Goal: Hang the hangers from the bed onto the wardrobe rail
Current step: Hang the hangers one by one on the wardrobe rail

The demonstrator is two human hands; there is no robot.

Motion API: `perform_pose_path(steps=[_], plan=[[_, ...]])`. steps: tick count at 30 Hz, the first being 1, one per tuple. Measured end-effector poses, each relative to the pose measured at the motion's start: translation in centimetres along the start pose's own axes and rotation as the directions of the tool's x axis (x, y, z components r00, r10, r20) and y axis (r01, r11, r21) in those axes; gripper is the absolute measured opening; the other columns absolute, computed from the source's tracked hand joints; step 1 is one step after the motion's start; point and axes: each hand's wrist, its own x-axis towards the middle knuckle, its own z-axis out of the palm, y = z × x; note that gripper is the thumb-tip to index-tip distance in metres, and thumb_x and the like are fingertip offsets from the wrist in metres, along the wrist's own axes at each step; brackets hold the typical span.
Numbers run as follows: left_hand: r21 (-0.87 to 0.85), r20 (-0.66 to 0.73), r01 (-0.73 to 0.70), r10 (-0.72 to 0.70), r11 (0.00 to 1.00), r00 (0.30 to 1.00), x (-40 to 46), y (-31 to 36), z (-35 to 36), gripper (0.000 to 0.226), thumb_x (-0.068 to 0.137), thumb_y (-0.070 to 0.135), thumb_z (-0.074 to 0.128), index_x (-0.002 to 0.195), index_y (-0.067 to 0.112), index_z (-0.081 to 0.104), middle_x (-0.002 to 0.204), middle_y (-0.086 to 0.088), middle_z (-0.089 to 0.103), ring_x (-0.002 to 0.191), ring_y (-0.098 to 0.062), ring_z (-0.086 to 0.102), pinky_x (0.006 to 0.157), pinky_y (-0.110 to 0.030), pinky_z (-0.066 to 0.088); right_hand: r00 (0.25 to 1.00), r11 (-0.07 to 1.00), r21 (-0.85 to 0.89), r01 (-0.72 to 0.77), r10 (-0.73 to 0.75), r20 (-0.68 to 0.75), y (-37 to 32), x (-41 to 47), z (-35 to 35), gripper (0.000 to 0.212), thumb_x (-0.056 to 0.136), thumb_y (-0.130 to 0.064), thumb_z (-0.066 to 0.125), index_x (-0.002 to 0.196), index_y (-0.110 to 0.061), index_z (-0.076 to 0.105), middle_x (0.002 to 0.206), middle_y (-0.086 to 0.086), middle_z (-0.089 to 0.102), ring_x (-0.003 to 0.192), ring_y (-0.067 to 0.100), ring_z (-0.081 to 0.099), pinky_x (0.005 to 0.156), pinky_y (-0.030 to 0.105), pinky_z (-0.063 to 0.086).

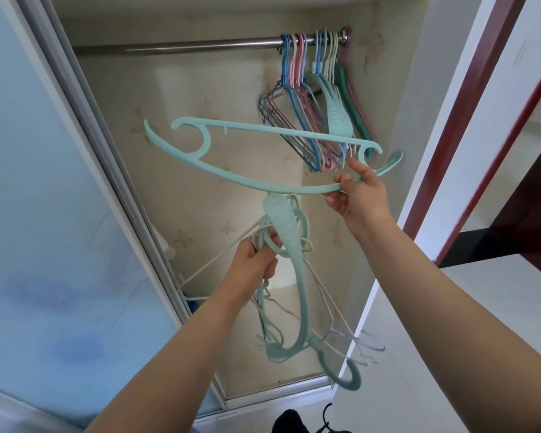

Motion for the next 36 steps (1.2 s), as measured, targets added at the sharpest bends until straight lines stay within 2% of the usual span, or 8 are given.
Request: perform_pose_path(steps=[3,6,9,11,19,26,31,36], plan=[[-0.024,-0.07,-0.016,0.015,1.0,0.997,-0.1,0.1,0.4,0.043,0.071,0.049,0.061,0.091,0.011,0.052,0.047,0.008,0.029,0.04,-0.008,0.024,0.043,-0.022,0.026,0.998,0.997,0.036,0.062,-0.063,0.015,0.5,-0.4,0.0,0.034,0.097,-0.002,0.047,0.127,-0.02,0.048,0.094,0.006,0.065,0.069,0.021,0.068,0.057,0.027,0.057],[-0.034,-0.171,-0.002,-0.004,0.999,0.985,-0.3,0.0,0.3,0.046,0.072,0.052,0.062,0.074,0.012,0.041,0.047,0.008,0.027,0.042,-0.012,0.02,0.046,-0.026,0.02,0.98,0.947,-0.253,0.198,-0.191,0.054,1.4,-0.5,-0.8,0.029,0.094,-0.017,0.059,0.122,-0.02,0.052,0.099,0.003,0.067,0.082,0.02,0.07,0.068,0.032,0.059],[-0.046,-0.207,0.031,-0.04,0.998,0.978,-0.9,-0.4,-0.5,0.051,0.073,0.057,0.066,0.07,0.015,0.037,0.046,0.007,0.026,0.044,-0.013,0.018,0.046,-0.027,0.019,0.933,0.563,-0.759,0.326,-0.32,0.163,2.1,-0.4,-2.2,0.039,0.086,-0.047,0.063,0.112,-0.019,0.055,0.093,-0.002,0.065,0.085,0.022,0.066,0.075,0.04,0.056],[-0.032,-0.2,0.034,-0.04,0.999,0.979,-1.4,-0.7,-0.8,0.048,0.082,0.052,0.066,0.068,0.016,0.037,0.045,0.008,0.028,0.043,-0.012,0.02,0.046,-0.024,0.023,0.909,0.357,-0.869,0.342,-0.36,0.209,2.3,-0.5,-2.7,0.048,0.084,-0.057,0.059,0.109,-0.015,0.055,0.087,-0.003,0.063,0.082,0.023,0.062,0.071,0.039,0.053],[-0.129,-0.194,0.065,-0.09,0.989,0.977,-2.8,-1.6,-1.6,0.037,0.092,0.033,0.059,0.099,-0.003,0.055,0.044,0.009,0.033,0.038,-0.007,0.026,0.044,-0.021,0.028,0.882,0.312,-0.888,0.338,-0.433,0.183,4.2,-2.2,-1.8,0.05,0.084,-0.06,0.054,0.109,-0.017,0.053,0.09,-0.001,0.068,0.078,0.021,0.063,0.064,0.038,0.053],[-0.065,-0.369,0.076,-0.095,0.995,0.925,-3.1,-1.4,-1.8,0.027,0.099,0.025,0.049,0.077,0.011,0.051,0.048,0.005,0.046,0.041,-0.011,0.023,0.044,-0.023,0.022,0.895,0.415,-0.846,0.336,-0.421,0.149,6.3,-3.2,-2.2,0.047,0.083,-0.062,0.053,0.107,-0.021,0.053,0.086,-0.004,0.071,0.079,0.018,0.066,0.067,0.042,0.055],[-0.086,-0.431,0.14,-0.164,0.986,0.888,-2.6,-2.0,-2.3,0.03,0.101,0.032,0.045,0.105,0.007,0.06,0.078,-0.003,0.072,0.039,-0.011,0.026,0.039,-0.022,0.025,0.87,0.272,-0.889,0.367,-0.439,0.225,6.6,-4.0,-1.9,0.041,0.089,-0.054,0.052,0.108,-0.018,0.054,0.077,-0.004,0.066,0.07,0.023,0.064,0.061,0.037,0.051],[-0.286,-0.31,0.352,-0.434,0.891,0.846,-1.8,-2.1,-3.6,0.036,0.098,0.044,0.046,0.094,0.01,0.055,0.082,-0.01,0.072,0.034,-0.007,0.02,0.035,-0.016,0.019,0.811,0.018,-0.907,0.421,-0.455,0.368,6.0,-4.2,-1.6,0.046,0.091,-0.057,0.042,0.11,-0.017,0.054,0.079,0.003,0.07,0.069,0.029,0.065,0.059,0.033,0.049]])
